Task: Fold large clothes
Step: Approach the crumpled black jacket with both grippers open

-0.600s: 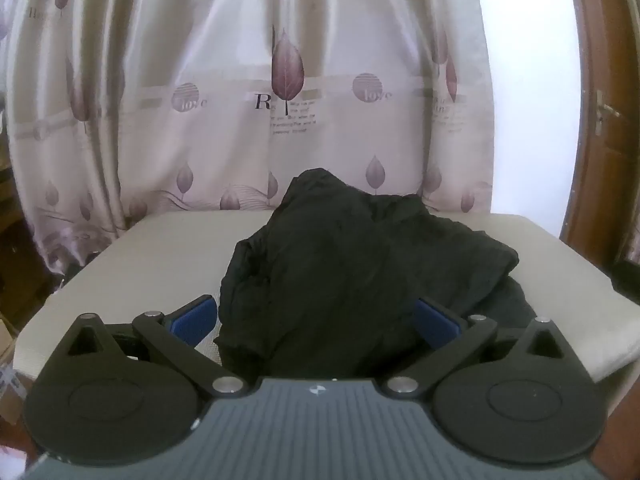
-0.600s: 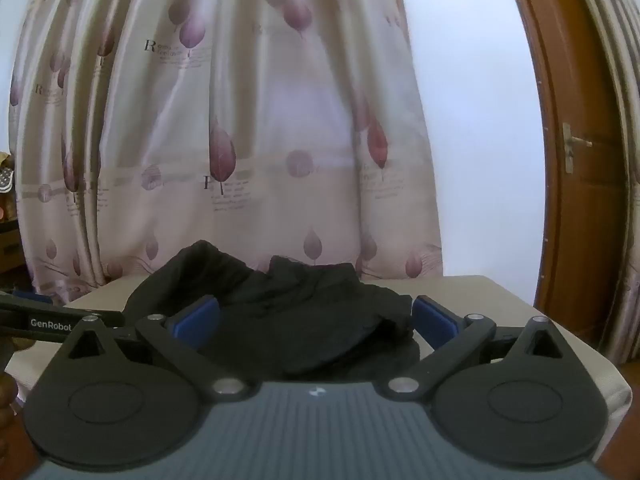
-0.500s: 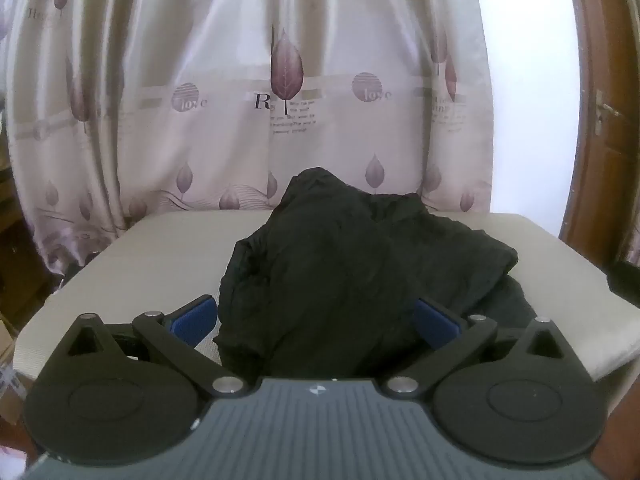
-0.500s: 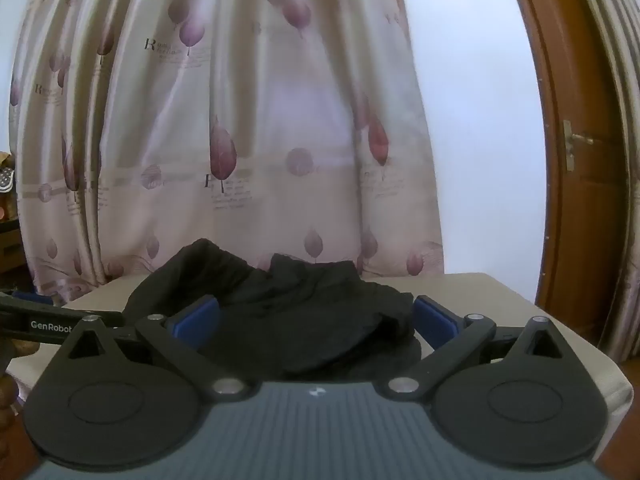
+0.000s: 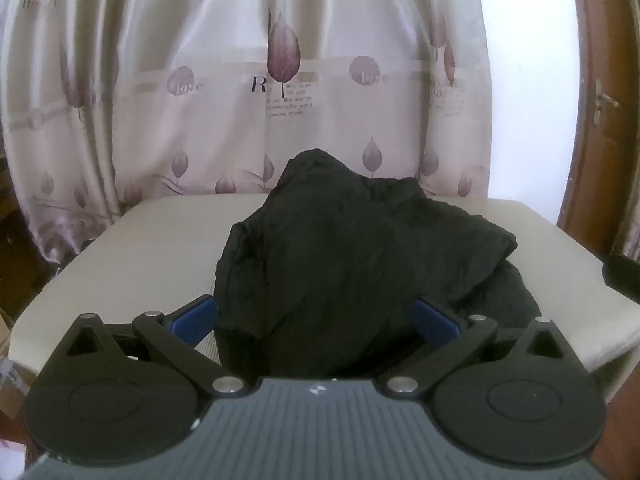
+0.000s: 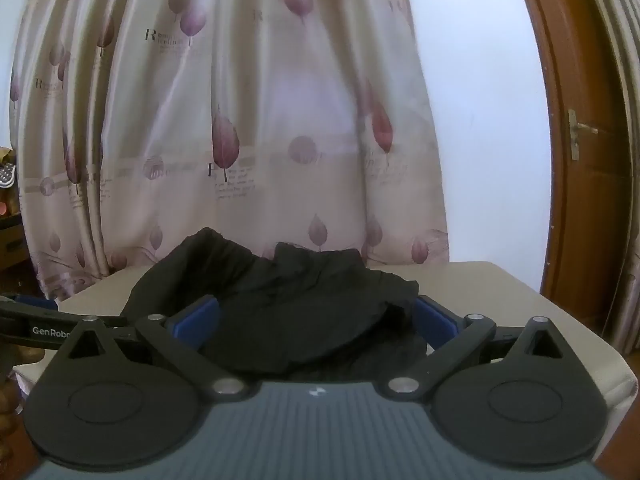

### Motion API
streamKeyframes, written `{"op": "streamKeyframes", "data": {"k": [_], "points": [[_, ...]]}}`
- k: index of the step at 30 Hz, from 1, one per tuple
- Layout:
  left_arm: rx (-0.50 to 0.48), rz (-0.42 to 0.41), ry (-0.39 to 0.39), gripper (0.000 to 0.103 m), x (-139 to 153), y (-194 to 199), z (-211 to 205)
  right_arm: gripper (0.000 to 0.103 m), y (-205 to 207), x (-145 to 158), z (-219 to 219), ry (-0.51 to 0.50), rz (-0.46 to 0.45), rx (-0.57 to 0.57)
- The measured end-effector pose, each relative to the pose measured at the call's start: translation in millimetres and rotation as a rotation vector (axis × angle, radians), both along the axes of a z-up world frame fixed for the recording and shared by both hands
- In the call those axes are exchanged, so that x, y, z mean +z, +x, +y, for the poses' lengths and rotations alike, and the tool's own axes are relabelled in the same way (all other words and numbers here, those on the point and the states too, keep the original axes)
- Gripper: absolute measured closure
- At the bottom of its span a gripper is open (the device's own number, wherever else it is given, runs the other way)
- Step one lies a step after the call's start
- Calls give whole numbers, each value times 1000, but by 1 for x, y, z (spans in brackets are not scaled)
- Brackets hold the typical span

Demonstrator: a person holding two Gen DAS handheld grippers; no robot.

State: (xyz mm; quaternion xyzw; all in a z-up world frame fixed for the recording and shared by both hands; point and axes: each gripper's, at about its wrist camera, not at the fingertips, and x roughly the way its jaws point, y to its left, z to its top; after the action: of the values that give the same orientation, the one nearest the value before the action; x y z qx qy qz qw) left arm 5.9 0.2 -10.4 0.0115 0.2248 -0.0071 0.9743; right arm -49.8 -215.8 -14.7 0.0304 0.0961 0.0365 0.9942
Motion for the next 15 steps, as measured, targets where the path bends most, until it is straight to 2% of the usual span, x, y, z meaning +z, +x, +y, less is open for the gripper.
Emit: {"op": "streamKeyframes", "data": {"k": [15], "points": [[-9,27,31,0,-6,-2,-3,0,2,-3,-1,14,37,14]]}}
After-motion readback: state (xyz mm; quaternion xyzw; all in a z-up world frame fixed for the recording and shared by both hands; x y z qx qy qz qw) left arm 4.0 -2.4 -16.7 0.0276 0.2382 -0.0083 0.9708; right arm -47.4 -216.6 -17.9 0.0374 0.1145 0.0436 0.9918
